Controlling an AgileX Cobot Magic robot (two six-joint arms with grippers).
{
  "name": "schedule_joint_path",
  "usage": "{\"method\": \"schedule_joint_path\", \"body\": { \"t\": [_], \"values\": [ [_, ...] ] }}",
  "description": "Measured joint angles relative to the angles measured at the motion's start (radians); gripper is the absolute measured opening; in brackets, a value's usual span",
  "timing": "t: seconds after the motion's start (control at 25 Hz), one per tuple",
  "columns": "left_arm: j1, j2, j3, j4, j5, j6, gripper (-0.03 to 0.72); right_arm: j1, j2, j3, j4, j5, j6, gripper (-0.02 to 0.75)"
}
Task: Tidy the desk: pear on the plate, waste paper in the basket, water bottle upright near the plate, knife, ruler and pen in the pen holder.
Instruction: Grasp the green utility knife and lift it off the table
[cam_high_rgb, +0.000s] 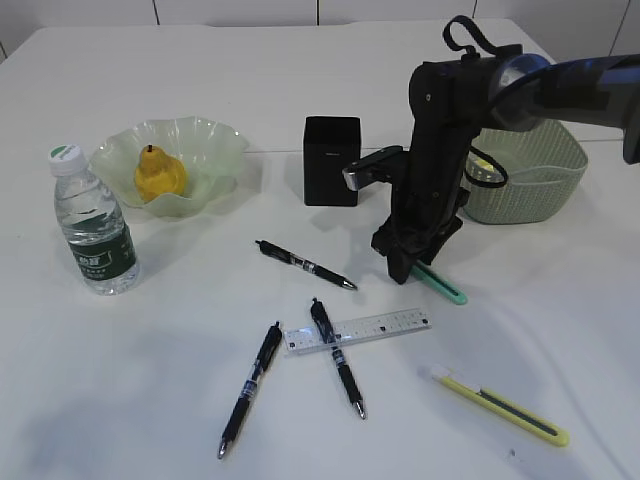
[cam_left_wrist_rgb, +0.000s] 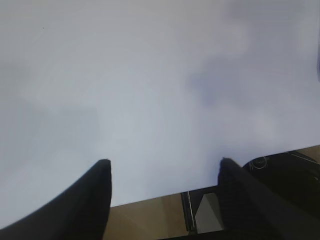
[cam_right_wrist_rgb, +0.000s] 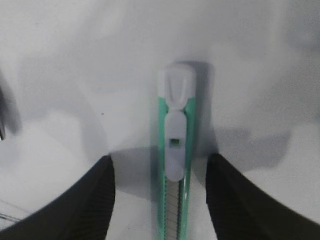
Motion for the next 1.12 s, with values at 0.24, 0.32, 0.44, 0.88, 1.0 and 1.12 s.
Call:
{"method": "schedule_joint_path", "body": {
  "t": [0.24, 0.32, 0.44, 0.88, 1.0, 1.12],
  "values": [
    [0.0, 0.0, 0.0, 0.0, 0.0, 0.0, 0.457, 0.0, 0.0, 0.0, -0.006, 0.025, 0.0, 0.457],
    [0.0, 0.0, 0.0, 0.0, 0.0, 0.0, 0.456, 0.0, 0.0, 0.0, -0.006, 0.032, 0.0, 0.438],
    [0.0, 0.0, 0.0, 0.0, 0.0, 0.0, 0.456, 0.0, 0.0, 0.0, -0.007, 0.034, 0.0, 0.398],
    [0.0, 0.0, 0.0, 0.0, 0.0, 0.0, 0.456, 0.0, 0.006, -0.003, -0.008, 0.034, 0.0, 0.377],
    [0.0, 0.0, 0.0, 0.0, 0.0, 0.0, 0.456, 0.0, 0.007, -0.003, -0.011, 0.034, 0.0, 0.376],
    [0.0, 0.0, 0.0, 0.0, 0.0, 0.0, 0.456, 0.0, 0.01, -0.006, -0.019, 0.034, 0.0, 0.372]
  ]
}}
